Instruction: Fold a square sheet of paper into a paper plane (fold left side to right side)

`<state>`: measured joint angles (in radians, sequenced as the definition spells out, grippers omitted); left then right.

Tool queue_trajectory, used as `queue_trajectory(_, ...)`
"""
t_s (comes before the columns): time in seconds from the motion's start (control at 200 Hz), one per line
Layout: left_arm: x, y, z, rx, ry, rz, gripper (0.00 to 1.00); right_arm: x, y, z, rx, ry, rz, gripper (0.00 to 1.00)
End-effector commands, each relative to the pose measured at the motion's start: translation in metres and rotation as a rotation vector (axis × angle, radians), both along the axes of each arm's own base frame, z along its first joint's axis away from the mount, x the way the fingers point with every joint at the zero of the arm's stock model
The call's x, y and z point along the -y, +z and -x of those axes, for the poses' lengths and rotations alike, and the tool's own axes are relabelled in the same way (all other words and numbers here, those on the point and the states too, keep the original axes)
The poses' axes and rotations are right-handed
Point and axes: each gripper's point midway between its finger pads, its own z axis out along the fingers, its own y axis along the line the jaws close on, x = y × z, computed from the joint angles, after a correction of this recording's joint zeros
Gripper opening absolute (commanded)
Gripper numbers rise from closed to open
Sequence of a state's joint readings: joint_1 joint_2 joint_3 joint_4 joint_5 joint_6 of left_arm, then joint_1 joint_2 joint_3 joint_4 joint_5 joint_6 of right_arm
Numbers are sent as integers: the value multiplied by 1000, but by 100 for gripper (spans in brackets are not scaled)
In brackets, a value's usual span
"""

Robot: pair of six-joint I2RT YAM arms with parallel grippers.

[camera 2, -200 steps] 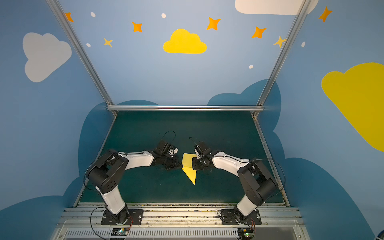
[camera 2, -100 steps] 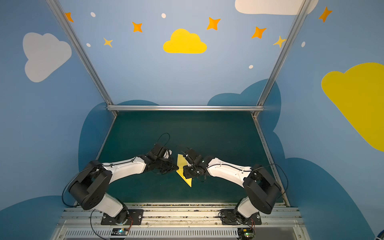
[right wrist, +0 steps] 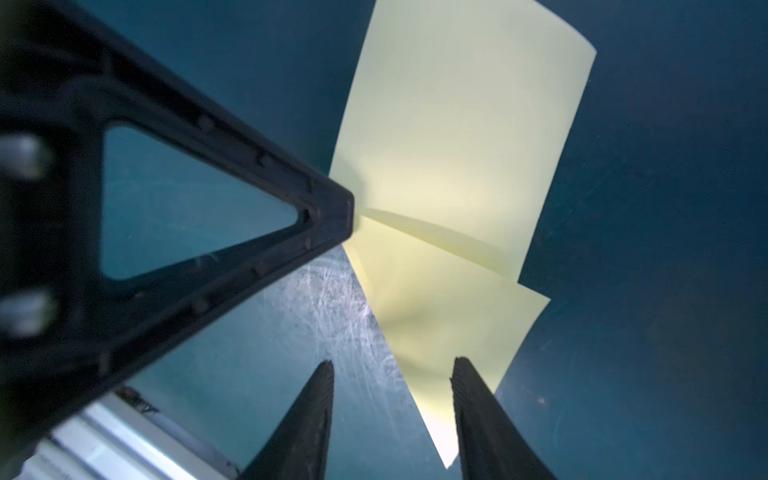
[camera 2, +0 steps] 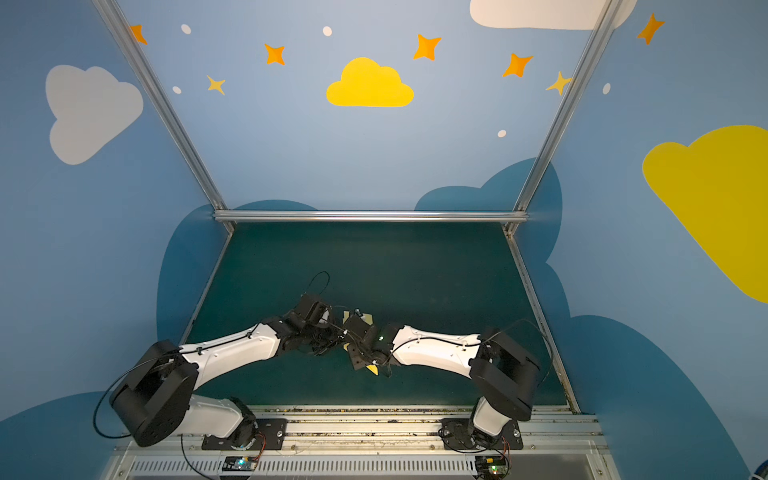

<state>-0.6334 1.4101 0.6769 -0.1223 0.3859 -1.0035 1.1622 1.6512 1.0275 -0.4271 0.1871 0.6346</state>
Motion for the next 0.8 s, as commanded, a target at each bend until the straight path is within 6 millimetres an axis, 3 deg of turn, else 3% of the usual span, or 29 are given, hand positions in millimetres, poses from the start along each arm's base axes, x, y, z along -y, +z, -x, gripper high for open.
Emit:
queue_trajectory(0.0,-1,6,-2,9,8,-11,4,5,-6,-5,33,-40,56,46)
queue_trajectory(0.25,-2,5,-2,12,3,-15,4,9,-20,-4,33,-52,91,41)
queue_trajectory(0.611,-3,3,-1,14,1,-22,4,12,-34,1,14,-51,104,22)
queue_trajectory(0.791,-4,3,-2,15,0,-27,4,17,-39,2,12,-55,118,22)
